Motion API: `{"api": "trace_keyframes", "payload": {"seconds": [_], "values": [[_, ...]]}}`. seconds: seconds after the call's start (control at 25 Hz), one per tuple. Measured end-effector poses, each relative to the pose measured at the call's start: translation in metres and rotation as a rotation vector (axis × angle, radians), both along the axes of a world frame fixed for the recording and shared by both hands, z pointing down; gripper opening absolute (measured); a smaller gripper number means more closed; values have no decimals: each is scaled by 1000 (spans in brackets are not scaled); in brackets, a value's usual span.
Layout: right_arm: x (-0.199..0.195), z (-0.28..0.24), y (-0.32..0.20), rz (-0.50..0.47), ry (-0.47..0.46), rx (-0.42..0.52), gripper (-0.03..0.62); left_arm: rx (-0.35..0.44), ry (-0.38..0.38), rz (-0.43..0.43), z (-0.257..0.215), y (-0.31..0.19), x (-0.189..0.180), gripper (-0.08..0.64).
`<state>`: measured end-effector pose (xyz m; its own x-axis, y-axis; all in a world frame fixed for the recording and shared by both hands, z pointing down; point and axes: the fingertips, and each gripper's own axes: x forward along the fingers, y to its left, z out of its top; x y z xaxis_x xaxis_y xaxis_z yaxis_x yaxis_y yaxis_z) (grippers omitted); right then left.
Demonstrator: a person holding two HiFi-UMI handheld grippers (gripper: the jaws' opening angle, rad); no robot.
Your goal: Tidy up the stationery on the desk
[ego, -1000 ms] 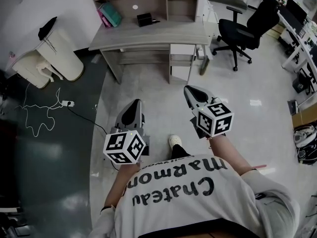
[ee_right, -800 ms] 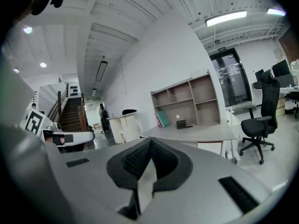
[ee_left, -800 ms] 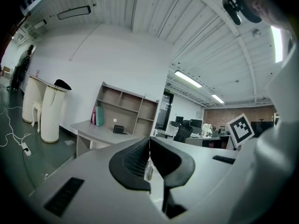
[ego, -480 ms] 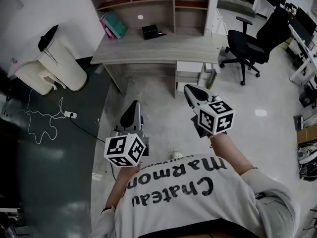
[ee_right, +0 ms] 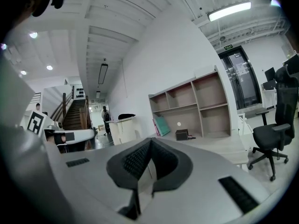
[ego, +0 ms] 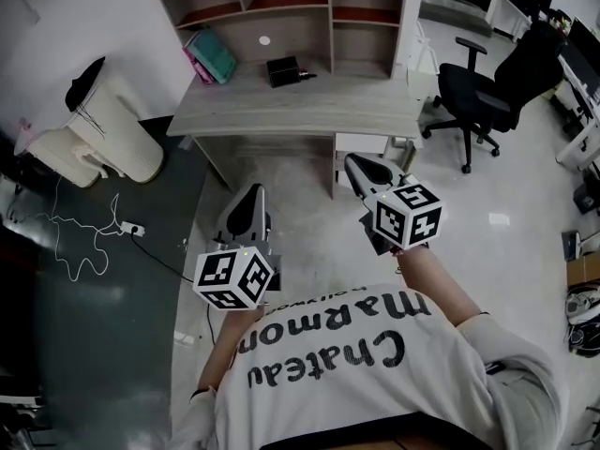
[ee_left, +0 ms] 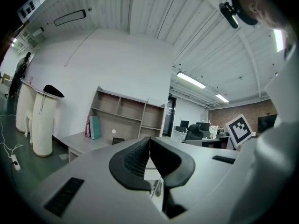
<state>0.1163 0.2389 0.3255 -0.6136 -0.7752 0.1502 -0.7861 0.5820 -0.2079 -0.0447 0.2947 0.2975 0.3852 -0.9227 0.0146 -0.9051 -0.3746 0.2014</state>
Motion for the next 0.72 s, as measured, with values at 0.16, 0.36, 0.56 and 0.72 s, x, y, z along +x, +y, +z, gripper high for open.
{"api": "trace_keyframes", "payload": {"seconds": [0.16,0.36,0.56,0.72], "values": [[5,5,-13,-16,-6,-4,17,10,-13,3,2,-12,8,15],[3,15,-16,-38,-8,-24,17,-16,-1,-15,13,-16,6,15],[0,29,-13,-53,-3,-63,17,-41,2,-19,21,-14,6,15],[0,37,-13,-49,0,-83,17,-53,11,-10,26,-16,7,15]]}}
